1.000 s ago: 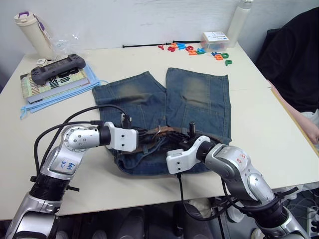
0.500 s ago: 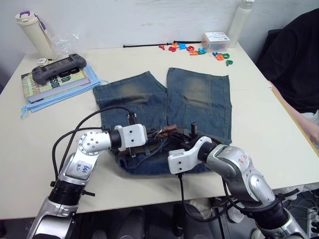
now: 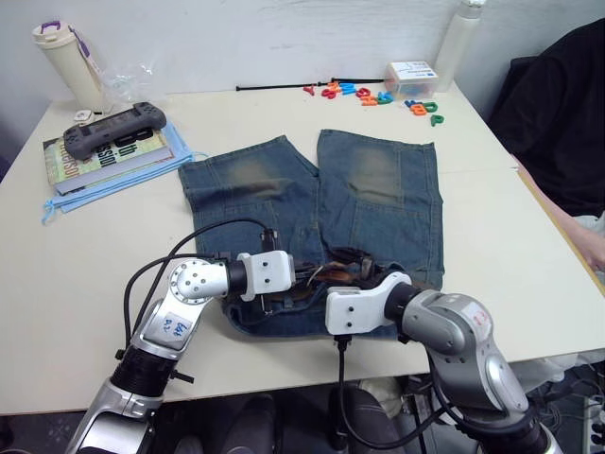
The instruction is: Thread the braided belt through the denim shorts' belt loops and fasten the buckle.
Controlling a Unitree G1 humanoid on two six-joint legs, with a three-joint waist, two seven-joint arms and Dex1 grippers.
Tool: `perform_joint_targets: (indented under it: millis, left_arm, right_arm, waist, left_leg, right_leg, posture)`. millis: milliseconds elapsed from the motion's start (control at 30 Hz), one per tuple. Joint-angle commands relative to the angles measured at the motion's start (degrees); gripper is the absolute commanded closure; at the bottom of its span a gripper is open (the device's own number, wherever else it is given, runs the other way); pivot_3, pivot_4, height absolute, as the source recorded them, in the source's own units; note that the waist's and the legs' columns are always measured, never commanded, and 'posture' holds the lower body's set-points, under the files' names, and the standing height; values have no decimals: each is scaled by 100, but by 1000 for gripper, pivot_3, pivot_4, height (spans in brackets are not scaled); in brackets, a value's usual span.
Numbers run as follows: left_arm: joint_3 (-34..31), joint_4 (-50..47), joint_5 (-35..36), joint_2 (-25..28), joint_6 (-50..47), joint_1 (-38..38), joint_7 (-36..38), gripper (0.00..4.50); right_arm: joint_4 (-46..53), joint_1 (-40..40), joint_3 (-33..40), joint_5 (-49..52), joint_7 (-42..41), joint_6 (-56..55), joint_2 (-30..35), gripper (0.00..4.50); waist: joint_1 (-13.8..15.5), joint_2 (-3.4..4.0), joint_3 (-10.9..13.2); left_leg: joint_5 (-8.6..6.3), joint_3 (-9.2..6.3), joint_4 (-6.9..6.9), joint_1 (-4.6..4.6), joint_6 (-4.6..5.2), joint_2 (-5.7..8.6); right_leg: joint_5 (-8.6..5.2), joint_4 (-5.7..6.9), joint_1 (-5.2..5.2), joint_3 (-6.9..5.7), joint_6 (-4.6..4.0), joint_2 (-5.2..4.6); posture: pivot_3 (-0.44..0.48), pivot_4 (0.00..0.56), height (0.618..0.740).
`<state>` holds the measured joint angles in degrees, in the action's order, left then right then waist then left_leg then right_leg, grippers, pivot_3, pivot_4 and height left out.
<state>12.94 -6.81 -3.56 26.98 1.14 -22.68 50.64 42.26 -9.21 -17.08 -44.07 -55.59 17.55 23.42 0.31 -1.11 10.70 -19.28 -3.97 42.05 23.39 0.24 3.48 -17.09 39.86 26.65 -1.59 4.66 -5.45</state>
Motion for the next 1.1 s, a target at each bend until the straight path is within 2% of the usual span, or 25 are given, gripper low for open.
perform_joint_targets:
  millis: [33,300,533,800,1100]
  left_arm:
    - [105,-113,166,-30,97,-14,60,4500]
    - [167,-75,176,-45,141,-43,85,4500]
    - [210,-75,183,-54,159,-69,65,4500]
    - [233,-115,191,-44,178,-72,55,4500]
    - [273,-121,162,-46,261,-77,56,4500]
  right_arm:
    - [652,5,299,248,-226,423,-50,568]
    - [1189,-440,775,988,-623,1468,12,568]
    - [753,-436,837,1057,-348,1047,723,568]
    - [381,-278,529,948,164,678,991,568]
    - [77,-442,-90,653,361,422,951,568]
  waist:
    - [9,0,0]
    - [54,0,0]
    - [105,0,0]
    - [107,0,0]
    - [109,0,0]
  left_leg:
    - [-1,0,0,0,1,0]
    - [-4,0,0,-3,5,-1]
    - [-6,-1,-1,0,5,-1]
    - [-7,0,-1,0,7,-1]
    - [-7,-1,-1,0,6,-1]
  right_leg:
    - [0,-1,-1,0,0,0]
    - [-1,-2,-5,-2,1,-1]
    - [-1,-13,-5,-3,1,-3]
    - [-1,-15,-8,-3,2,-4]
    - [-1,-16,-8,-4,2,-4]
  posture:
    - [0,150,659]
    - [0,150,659]
    - [0,150,659]
    - [0,150,659]
    - [0,150,659]
